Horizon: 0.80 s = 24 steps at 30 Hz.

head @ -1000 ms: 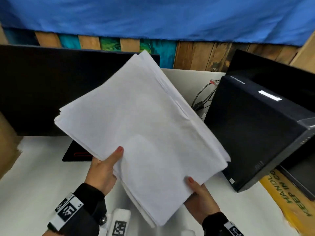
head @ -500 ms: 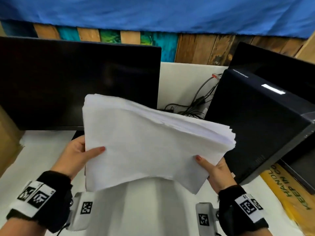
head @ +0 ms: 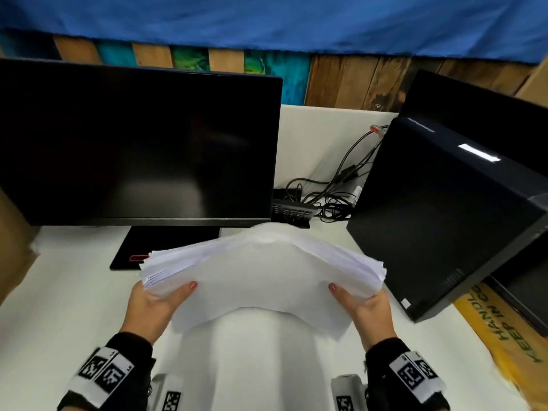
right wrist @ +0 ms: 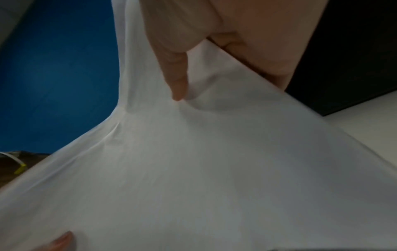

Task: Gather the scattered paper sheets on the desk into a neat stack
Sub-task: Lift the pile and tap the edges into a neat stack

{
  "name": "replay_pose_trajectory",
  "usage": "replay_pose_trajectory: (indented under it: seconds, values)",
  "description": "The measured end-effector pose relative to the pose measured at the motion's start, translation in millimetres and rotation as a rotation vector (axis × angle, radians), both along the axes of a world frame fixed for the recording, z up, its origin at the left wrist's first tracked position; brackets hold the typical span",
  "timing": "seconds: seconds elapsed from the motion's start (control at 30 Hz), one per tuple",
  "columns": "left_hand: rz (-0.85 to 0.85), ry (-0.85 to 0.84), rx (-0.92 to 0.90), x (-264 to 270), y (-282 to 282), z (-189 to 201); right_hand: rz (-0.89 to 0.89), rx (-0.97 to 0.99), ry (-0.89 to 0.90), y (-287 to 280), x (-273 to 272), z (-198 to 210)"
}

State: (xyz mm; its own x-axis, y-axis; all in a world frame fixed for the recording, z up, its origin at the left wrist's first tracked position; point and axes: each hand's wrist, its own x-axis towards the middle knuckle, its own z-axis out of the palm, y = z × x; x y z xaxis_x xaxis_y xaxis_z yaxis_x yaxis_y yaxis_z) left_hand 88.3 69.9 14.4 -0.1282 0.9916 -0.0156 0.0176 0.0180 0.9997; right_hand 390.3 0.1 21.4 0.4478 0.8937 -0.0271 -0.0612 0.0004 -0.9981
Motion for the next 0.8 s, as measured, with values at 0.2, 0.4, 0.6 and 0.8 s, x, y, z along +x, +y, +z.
replay_pose_trajectory:
  seconds: [0.2, 0.4, 0.6, 0.8]
  values:
    - [0.094, -0.046, 0.194, 5, -5, 12, -0.144, 0.200, -0.116, -2, -19, 19]
    - [0.256, -0.190, 0.135, 20, 4, 27, -0.372, 0.217, 0.113, 14, -26, 36]
    - [0.317, -0.225, 0.054, 20, 11, 26, -0.452, 0.215, 0.191, 21, -19, 30]
    - [0.328, -0.240, 0.044, 24, 12, 29, -0.447, 0.196, 0.086, 19, -19, 28]
